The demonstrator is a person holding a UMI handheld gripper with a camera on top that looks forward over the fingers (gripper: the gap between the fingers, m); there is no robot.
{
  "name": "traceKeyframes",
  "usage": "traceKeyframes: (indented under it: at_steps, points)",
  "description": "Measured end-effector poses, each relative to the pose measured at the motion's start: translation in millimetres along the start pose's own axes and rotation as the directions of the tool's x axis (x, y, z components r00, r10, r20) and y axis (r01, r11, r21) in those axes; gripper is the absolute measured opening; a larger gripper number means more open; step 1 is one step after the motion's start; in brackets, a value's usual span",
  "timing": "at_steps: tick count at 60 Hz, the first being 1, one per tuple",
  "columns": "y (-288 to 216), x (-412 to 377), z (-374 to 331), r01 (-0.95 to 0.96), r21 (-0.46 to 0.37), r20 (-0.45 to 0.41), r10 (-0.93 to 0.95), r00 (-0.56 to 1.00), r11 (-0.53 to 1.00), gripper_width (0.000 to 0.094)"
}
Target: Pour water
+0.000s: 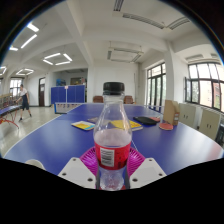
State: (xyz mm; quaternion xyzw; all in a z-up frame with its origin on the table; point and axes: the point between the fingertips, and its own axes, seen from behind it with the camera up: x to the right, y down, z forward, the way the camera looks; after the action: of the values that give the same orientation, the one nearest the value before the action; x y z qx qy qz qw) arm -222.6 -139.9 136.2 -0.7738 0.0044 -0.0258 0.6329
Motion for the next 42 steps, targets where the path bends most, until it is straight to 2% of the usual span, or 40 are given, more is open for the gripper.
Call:
traceKeyframes:
  at_steps: [7,8,12,14,21,23,25,26,29,33,42]
  points:
    - [50.1,3.5,7.3,-0.009,-0.082,0.007,0.01,1.0,0.997,0.0335]
    - [32.1,10.2,6.6,-0.017,-0.025,0.004,0.017,1.0,1.0,0.033]
    - [40.1,5.2,5.4,-0.009,-0.045,0.011,0.01,1.0,0.999,0.0337]
    - [41.4,4.5,8.6,-0.009,-0.04,0.008,0.009,1.0,0.999,0.0375]
    - [43.2,11.2,10.6,-0.013,-0.069,-0.004,0.013,1.0,0.998,0.0547]
    - [47.7,11.9,4.9,-0.017,-0.102,-0.016,0.015,1.0,0.995,0.0654]
    - [53.2,13.4,-0.1,-0.022,-0.134,-0.024,0.019,1.0,0.991,0.0834]
    - [55.2,14.6,-2.6,-0.024,-0.147,-0.026,0.02,0.999,0.989,0.0866]
    - [55.0,18.3,-3.9,-0.024,-0.172,-0.032,0.019,0.999,0.985,0.0828]
    - [49.1,13.7,-28.0,-0.016,-0.189,-0.034,0.009,0.999,0.982,0.0862]
    - [35.8,13.3,-89.8,0.006,-0.23,-0.069,-0.022,0.997,0.973,0.0855]
